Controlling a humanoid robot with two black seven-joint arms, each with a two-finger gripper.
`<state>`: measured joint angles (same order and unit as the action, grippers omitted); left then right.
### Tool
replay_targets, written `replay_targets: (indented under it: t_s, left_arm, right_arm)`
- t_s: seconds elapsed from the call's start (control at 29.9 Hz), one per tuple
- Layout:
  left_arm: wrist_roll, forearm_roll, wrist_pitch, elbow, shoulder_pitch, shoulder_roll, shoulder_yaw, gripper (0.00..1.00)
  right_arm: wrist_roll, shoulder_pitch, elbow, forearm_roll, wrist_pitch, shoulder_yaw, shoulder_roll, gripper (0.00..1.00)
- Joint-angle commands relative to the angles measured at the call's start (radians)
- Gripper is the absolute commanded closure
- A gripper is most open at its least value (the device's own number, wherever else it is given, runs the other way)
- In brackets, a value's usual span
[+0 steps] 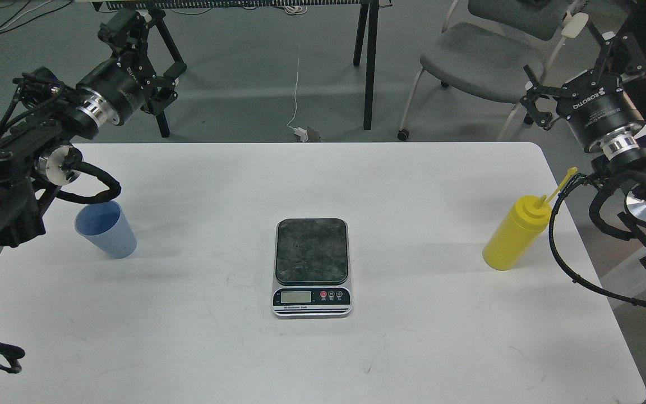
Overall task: Pour seasoning into cup on scale with both arms
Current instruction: 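Reach the left gripper toward the light blue cup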
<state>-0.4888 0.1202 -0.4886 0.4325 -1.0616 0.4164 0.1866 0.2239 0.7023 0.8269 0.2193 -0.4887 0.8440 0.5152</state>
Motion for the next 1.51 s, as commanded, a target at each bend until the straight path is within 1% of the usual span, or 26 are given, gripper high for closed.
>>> replay_targets:
  t_s: [0.0, 0.27, 0.43, 0.54, 0.67, 0.87, 0.94, 0.97, 1.07, 1.2, 1.34, 1.47]
  left_arm:
    - [0.000, 0.001, 0.000, 0.008, 0.002, -0.001, 0.016, 0.01]
    - [0.000, 0.012, 0.000, 0.008, -0.003, 0.024, 0.013, 0.00]
    - [0.000, 0.062, 0.000, 0.011, -0.001, 0.105, -0.028, 0.00]
    - [0.000, 0.295, 0.000, 0.012, -0.011, 0.171, -0.123, 0.00]
    - [0.000, 0.598, 0.000, 0.055, -0.004, 0.289, -0.139, 0.00]
    - [0.000, 1.008, 0.000, 0.264, 0.002, 0.505, -0.141, 0.00]
    - [0.000, 1.130, 0.000, 0.339, 0.003, 0.553, -0.142, 0.00]
    - [0.000, 1.189, 0.013, 0.359, 0.012, 0.564, -0.145, 0.01]
    - [0.000, 1.286, 0.070, 0.379, 0.070, 0.568, -0.145, 0.01]
    - [0.000, 1.395, 0.175, 0.374, 0.150, 0.559, -0.154, 0.01]
    - [0.000, 1.397, 0.214, 0.348, 0.184, 0.518, -0.154, 0.01]
    - [0.000, 1.394, 0.232, 0.256, 0.186, 0.449, -0.154, 0.01]
  right_arm:
    - [0.002, 0.000, 0.000, 0.000, 0.000, 0.001, -0.001, 0.00]
    - [0.000, 0.000, 0.001, 0.000, 0.000, 0.001, -0.001, 0.00]
    - [0.000, 0.000, 0.001, 0.000, 0.000, -0.002, -0.004, 0.00]
    - [0.002, 0.000, 0.001, 0.000, 0.000, -0.002, -0.004, 0.00]
    - [0.000, 0.000, 0.001, 0.000, 0.000, -0.002, -0.004, 0.00]
    - [0.002, -0.001, 0.012, 0.000, 0.000, -0.003, -0.007, 0.00]
    - [0.002, -0.009, 0.015, 0.000, 0.000, -0.003, -0.007, 0.00]
    - [0.002, -0.011, 0.017, 0.000, 0.000, -0.003, -0.009, 0.00]
    - [0.002, -0.012, 0.017, 0.000, 0.000, -0.003, -0.009, 0.00]
    - [0.002, -0.012, 0.017, 0.000, 0.000, -0.002, -0.006, 0.00]
    - [0.002, -0.012, 0.017, 0.000, 0.000, 0.000, -0.003, 0.00]
    - [0.002, -0.012, 0.017, 0.000, 0.000, 0.000, -0.007, 0.00]
